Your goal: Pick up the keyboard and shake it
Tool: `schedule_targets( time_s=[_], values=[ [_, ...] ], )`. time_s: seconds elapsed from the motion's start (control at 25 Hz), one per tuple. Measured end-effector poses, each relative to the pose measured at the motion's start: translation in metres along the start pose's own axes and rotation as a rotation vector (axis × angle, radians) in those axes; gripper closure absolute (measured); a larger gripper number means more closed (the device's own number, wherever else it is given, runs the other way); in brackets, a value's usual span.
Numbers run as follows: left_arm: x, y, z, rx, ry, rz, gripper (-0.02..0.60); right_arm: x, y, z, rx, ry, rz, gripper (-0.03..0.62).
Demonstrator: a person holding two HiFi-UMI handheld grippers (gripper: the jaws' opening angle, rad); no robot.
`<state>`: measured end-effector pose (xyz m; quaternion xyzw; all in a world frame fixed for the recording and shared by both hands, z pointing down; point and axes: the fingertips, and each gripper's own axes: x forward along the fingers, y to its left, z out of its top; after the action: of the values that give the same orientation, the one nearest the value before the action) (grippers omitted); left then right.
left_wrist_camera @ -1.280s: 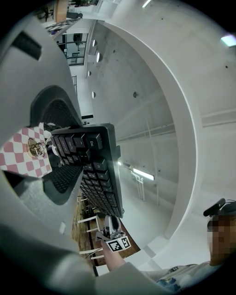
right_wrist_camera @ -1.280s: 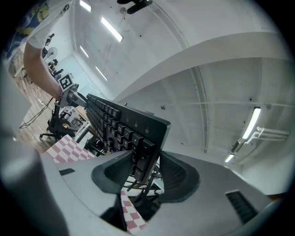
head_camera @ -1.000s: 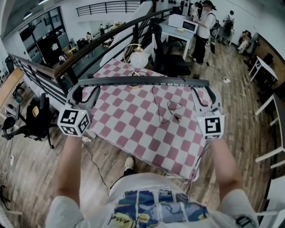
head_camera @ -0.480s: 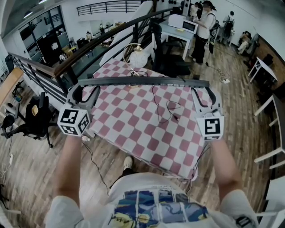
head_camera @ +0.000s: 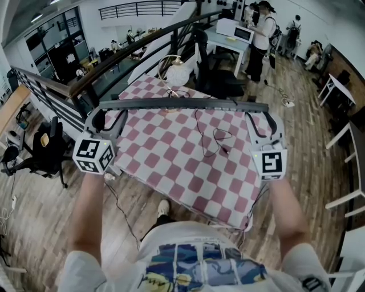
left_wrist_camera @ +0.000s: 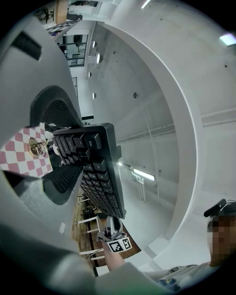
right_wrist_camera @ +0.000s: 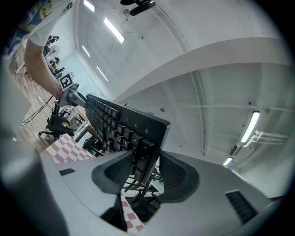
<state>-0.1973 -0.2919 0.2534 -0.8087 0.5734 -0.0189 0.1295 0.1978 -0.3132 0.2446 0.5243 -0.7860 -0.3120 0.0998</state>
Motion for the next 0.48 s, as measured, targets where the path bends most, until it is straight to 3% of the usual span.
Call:
schedule_targets(
  time_s=[0.48],
  values=[
    [0.0047,-0.0014,-0.0015,0.001,0.006,-0.006,0.331,0.001,-0.0007,-0.0066,0.008,0.01,0.0,0.414]
  ],
)
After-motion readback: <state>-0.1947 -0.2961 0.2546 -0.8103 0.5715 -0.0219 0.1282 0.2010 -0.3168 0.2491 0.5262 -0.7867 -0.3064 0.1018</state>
